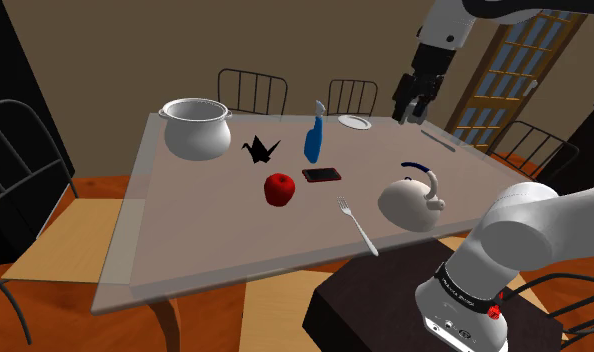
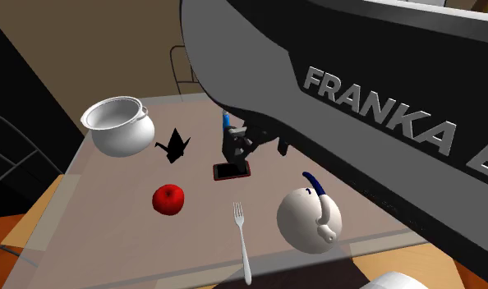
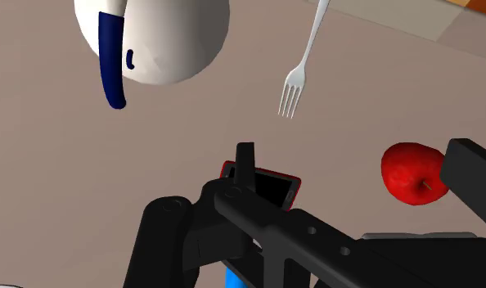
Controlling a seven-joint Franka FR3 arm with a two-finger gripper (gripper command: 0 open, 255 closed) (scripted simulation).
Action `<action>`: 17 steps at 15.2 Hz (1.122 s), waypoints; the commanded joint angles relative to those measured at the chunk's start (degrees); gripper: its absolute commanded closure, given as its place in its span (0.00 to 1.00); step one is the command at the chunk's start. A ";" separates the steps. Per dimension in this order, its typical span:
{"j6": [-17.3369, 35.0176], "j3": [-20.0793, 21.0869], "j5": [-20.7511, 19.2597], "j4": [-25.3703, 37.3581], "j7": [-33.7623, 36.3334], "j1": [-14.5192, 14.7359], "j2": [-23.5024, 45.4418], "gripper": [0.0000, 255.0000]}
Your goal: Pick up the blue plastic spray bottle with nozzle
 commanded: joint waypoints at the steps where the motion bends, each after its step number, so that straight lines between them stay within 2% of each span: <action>1: 0.00 0.00 0.00 0.00 0.00 0.00 0.00 0.00; 9: 8.63 -1.36 -1.03 9.18 -0.17 -0.55 18.50 0.00; 17: 12.63 -2.71 -1.11 23.01 -0.55 -1.11 37.01 0.00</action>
